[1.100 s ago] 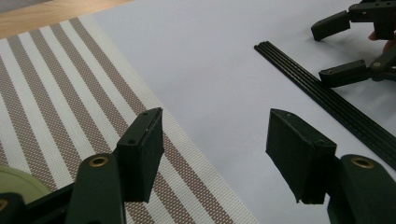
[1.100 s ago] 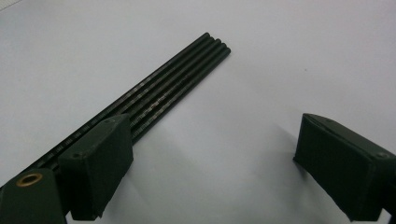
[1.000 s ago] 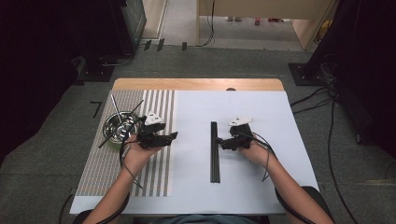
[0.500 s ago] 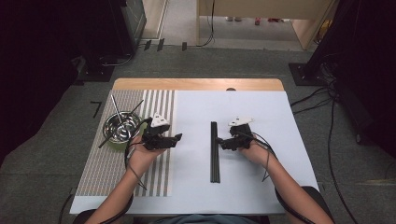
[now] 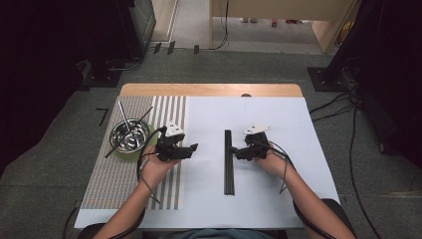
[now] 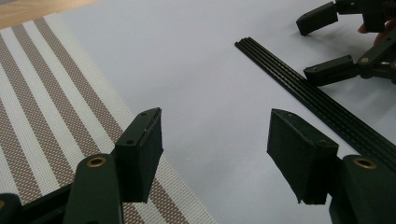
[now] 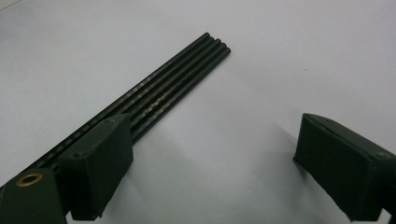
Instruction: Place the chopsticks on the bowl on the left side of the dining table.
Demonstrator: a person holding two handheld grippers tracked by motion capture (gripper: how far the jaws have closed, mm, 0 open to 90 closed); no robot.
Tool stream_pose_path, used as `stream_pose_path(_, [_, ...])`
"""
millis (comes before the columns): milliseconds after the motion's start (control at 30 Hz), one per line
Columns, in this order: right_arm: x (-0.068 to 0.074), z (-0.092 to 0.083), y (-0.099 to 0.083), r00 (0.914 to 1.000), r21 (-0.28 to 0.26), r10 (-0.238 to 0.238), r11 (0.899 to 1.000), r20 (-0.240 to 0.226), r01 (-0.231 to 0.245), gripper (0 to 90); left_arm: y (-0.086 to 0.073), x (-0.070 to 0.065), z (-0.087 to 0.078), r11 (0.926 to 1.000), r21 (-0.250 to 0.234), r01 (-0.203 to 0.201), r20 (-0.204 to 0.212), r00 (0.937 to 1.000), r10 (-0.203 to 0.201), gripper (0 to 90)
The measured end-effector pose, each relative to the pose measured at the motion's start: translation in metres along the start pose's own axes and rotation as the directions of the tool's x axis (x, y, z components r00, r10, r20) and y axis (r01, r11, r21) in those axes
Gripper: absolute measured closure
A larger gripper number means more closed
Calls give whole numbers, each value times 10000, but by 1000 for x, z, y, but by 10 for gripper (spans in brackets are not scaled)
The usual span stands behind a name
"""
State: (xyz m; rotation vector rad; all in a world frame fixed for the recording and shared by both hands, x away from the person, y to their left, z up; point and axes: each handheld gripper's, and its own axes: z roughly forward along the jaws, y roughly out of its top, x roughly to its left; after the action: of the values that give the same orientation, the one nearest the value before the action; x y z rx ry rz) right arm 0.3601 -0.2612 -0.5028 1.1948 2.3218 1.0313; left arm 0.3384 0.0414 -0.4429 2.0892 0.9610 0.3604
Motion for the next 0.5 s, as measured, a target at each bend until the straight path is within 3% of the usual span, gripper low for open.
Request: stream_pose_path(500, [0,0,0,10000,1,7,10000,-2,-7,110,1,-11,6,9999,-69,-114,39,9999,115,360])
